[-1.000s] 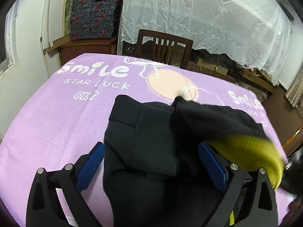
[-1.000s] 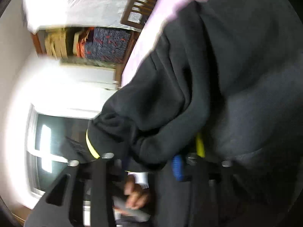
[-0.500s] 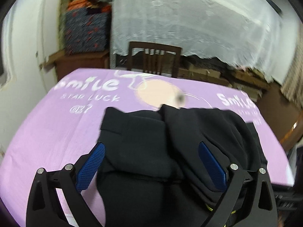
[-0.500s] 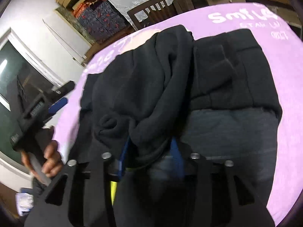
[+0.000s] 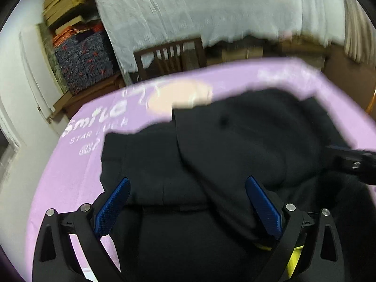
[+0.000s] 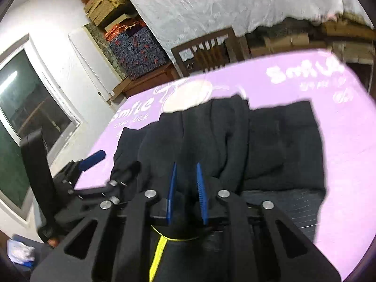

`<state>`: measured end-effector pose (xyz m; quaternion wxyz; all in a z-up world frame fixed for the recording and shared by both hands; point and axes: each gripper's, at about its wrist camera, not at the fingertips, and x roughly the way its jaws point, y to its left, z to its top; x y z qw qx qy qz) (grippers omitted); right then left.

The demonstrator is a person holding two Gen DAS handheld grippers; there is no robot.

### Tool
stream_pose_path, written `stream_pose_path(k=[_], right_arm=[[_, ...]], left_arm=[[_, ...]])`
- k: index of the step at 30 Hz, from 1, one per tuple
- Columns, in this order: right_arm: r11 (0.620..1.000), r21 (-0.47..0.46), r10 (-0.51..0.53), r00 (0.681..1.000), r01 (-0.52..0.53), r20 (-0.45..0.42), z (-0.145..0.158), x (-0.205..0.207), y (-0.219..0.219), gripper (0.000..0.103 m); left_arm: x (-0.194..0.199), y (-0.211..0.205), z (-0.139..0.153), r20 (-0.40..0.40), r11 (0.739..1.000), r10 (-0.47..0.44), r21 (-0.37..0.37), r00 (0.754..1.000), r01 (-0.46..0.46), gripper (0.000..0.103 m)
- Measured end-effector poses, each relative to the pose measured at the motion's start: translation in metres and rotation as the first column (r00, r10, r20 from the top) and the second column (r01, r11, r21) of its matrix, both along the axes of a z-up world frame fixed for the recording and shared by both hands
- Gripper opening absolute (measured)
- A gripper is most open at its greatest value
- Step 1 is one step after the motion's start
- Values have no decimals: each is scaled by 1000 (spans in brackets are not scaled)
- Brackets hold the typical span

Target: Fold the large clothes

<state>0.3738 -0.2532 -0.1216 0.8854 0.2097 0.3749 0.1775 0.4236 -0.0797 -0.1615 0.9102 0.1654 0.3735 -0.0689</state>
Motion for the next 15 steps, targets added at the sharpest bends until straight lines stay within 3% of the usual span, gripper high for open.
stream_pose_path(k=[1,3,7,9,15], right_arm=[[1000,-1,2,1000,-2,-26,-7,3,6,17],[1000,4,9,995,-9,-103,-33,11,5,17],[985,175,38,988,-12,-151,-51,22,-15,16],[980,200,48,987,-17,-152,-53,23,-19,15],[991,129,39,991,-22,-128,-48,18,-12,15]], left_arm=[[4,-2,-7,-27,1000,1,24,1000,0,100],[5,2,-5,-27,1000,-8,5,1000,8,100],[7,3,-8,-36,1000,-7,6,999,7,100],[8,3,-8,-34,1000,-7,8,999,7,100],[4,1,-7,-18,1000,-8,16,1000,8,100]])
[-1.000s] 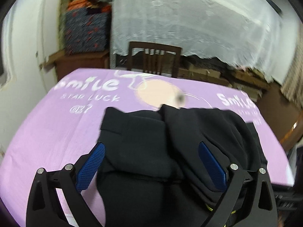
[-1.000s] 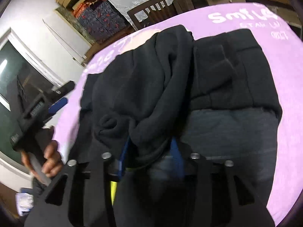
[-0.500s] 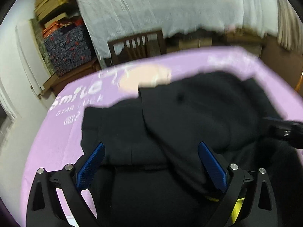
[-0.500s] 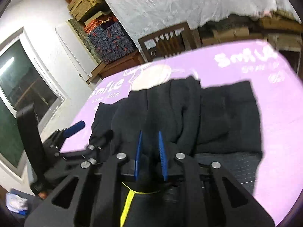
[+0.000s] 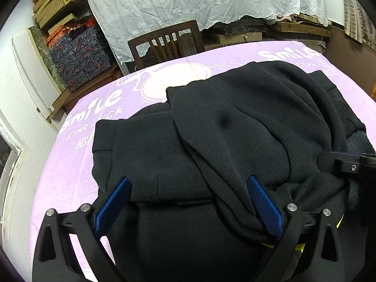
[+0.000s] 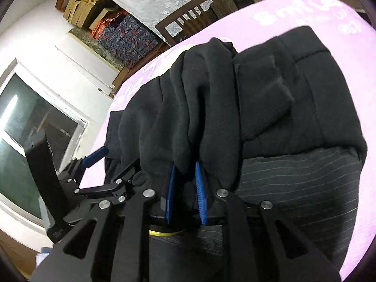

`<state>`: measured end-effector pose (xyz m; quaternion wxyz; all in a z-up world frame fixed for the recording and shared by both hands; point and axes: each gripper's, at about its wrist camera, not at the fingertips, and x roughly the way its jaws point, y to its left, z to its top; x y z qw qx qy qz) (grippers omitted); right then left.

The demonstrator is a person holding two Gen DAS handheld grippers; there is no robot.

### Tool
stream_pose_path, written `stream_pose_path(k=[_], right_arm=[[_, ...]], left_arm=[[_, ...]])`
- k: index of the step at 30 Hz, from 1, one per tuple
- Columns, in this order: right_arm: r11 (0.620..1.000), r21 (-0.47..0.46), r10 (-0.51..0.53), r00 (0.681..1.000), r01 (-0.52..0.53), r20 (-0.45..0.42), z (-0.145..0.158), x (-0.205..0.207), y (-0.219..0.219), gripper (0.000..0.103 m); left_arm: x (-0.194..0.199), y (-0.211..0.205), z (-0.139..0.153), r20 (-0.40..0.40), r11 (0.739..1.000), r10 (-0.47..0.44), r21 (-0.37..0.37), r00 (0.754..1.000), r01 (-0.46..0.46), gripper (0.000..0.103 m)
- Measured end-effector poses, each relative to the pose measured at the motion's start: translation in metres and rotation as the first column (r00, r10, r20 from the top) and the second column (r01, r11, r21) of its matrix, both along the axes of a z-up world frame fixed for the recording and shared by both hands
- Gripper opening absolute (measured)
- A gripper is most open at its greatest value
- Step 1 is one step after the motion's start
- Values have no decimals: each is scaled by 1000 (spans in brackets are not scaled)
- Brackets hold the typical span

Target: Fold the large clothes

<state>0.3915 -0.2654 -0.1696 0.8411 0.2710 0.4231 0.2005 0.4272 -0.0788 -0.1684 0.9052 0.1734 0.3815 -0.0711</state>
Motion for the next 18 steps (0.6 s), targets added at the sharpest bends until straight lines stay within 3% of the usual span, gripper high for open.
stream_pose_path(k=[3,9,13,16,18], right_arm=[[1000,6,-4,1000,4,-7,1,-2,-3,16],[990,-143,9,998,0,65,18,-10,14,19],[987,-160,18,995,-2,99,29,-16,17,20],[990,-144,11,994,4,106,33,-18,14,20],[991,-136,2,993,15,118,40,-20,11,20]], left_arm=[[-5,-2,3,28,1000,-6,9,1000,5,100],[-15,-7,12,104,999,-16,29,994,13,100],[-18,-6,18,125,1000,-13,14,992,11,100],[-18,-2,26,116,1000,-7,-21,993,9,100],[-14,6,37,78,996,2,-91,997,5,100]])
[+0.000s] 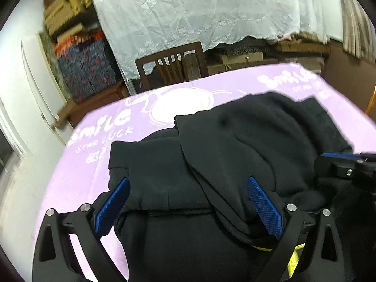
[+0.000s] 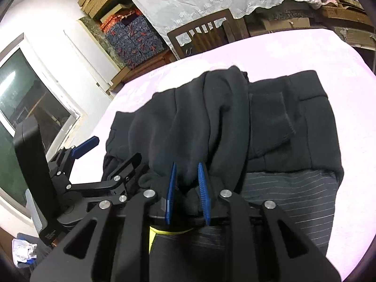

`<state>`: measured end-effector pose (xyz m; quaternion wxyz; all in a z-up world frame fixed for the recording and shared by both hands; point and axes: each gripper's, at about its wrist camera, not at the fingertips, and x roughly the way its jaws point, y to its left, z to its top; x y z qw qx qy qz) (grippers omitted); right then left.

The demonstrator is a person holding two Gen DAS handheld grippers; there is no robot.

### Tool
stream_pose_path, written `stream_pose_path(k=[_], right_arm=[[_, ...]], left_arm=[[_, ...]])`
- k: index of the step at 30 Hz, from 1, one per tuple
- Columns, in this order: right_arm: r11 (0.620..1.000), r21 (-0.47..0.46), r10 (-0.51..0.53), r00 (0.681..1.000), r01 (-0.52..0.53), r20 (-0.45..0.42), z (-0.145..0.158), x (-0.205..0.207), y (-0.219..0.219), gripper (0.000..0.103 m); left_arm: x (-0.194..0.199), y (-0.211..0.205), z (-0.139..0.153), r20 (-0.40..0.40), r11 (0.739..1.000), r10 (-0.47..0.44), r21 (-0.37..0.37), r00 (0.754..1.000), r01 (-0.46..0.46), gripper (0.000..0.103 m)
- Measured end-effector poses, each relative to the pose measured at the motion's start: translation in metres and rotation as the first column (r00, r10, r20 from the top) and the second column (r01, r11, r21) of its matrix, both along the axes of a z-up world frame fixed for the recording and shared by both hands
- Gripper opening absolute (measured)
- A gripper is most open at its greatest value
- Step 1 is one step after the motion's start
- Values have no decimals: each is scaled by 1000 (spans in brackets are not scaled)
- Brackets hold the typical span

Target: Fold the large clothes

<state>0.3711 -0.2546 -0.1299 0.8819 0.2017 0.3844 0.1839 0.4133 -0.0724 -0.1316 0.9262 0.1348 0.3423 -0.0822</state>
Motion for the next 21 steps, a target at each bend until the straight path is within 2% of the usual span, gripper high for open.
stream_pose_path(k=[3,4,7,10,13,17,18,21], right_arm=[[1000,-4,-19,999,20,31,13,-4,-8,20],[1000,-3,-27,998,27,49,22,-3,-11,20],[999,-2,-46,995,46,90,39,12,-17,20],[997,9,-72,994,72,84,40,43,-19,20],[996,-7,-91,994,92,60,31,73,-17,20],[991,-11,-131,991,131,3,9,107,-22,20],[990,-15,-139,990,138,-16,1,113,-24,19],[989,20,-142,984,145,-106,-33,128,-34,8]], left_arm=[[12,12,18,-55,993,-3,-115,999,-4,100],[18,12,22,-65,992,-7,-130,998,-2,100],[40,-1,27,-61,997,17,-73,998,-22,100],[64,-13,19,-61,998,43,-35,997,-45,100],[93,-20,3,-106,997,64,-30,992,-68,100],[131,-18,-33,-210,993,107,-19,972,-113,100],[133,-13,-36,-209,992,102,-57,973,-116,100],[138,0,-38,-256,985,83,-129,963,-119,100]])
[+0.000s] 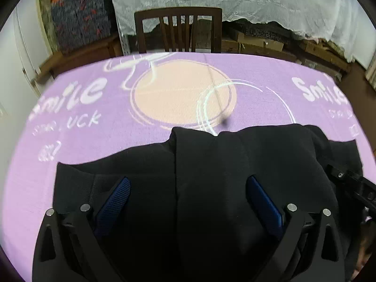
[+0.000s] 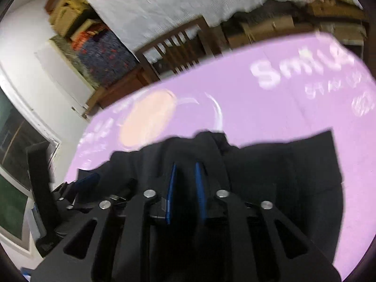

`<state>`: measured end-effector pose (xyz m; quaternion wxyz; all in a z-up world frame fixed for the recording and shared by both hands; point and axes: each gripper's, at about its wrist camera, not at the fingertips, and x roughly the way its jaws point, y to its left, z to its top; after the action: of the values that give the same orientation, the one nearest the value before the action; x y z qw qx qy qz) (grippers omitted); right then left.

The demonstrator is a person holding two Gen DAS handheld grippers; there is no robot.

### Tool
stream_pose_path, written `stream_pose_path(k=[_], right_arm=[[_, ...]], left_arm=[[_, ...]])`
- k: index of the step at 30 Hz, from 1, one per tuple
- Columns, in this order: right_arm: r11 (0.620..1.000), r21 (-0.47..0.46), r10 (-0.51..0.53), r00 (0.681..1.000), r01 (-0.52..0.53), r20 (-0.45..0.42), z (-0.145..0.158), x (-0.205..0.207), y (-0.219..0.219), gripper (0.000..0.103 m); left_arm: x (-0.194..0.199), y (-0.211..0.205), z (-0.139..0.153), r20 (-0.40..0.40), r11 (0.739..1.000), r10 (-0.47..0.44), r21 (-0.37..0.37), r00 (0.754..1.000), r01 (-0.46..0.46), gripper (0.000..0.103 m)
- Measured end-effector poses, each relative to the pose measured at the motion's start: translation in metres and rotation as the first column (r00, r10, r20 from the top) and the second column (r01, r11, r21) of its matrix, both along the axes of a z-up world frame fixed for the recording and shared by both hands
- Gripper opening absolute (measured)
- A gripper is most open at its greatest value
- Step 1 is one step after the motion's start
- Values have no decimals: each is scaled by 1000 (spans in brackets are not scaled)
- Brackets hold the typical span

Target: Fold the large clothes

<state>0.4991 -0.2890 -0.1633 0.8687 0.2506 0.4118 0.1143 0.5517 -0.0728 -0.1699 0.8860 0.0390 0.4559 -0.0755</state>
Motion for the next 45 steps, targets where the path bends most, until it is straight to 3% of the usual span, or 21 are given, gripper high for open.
stream_pose_path(k=[1,4,9,14,16,19,23,25,31,36,38,41,45], right_arm=[[1000,18,-4,1000,4,7,-3,1,-5,1],[999,52,0,1000,0,-6,-7,3,-11,0],[1000,19,4,1000,-4,11,-3,-3,-9,0],[998,-52,46,995,-42,91,20,-20,1,7],[996,-47,84,989,-79,124,32,-26,8,7],[988,-79,139,980,-129,141,43,-33,25,8],[978,-142,160,985,-150,63,25,-27,41,9],[976,-151,160,987,-154,24,8,-21,43,3],[964,-219,166,985,-153,42,7,-23,51,2],[973,-163,165,986,-161,11,8,-20,41,2],[985,-100,142,990,-142,-3,20,-33,31,7],[974,-148,180,982,-169,61,46,-72,31,13],[966,-166,212,975,-199,61,50,-117,37,16]], left_arm=[[0,1,-1,1,1000,-1,-3,1000,1,100],[-4,-2,-1,15,1000,-4,13,1000,4,100],[-9,9,5,23,1000,5,-18,1000,-5,99],[-39,13,34,138,990,-79,-102,987,93,99],[-45,4,35,148,988,-122,-71,981,134,99],[-43,-16,18,111,988,-151,58,982,146,99],[-39,-25,-2,71,979,-162,140,984,151,100],[-37,-22,-3,63,981,-160,120,985,151,100],[-35,-13,-5,42,987,-147,64,988,144,100],[-41,-10,-1,17,990,-124,74,992,122,100],[-56,-2,11,17,991,-119,61,993,118,99],[-94,7,30,69,987,-144,86,987,138,99],[-131,6,25,68,980,-173,115,983,164,99]])
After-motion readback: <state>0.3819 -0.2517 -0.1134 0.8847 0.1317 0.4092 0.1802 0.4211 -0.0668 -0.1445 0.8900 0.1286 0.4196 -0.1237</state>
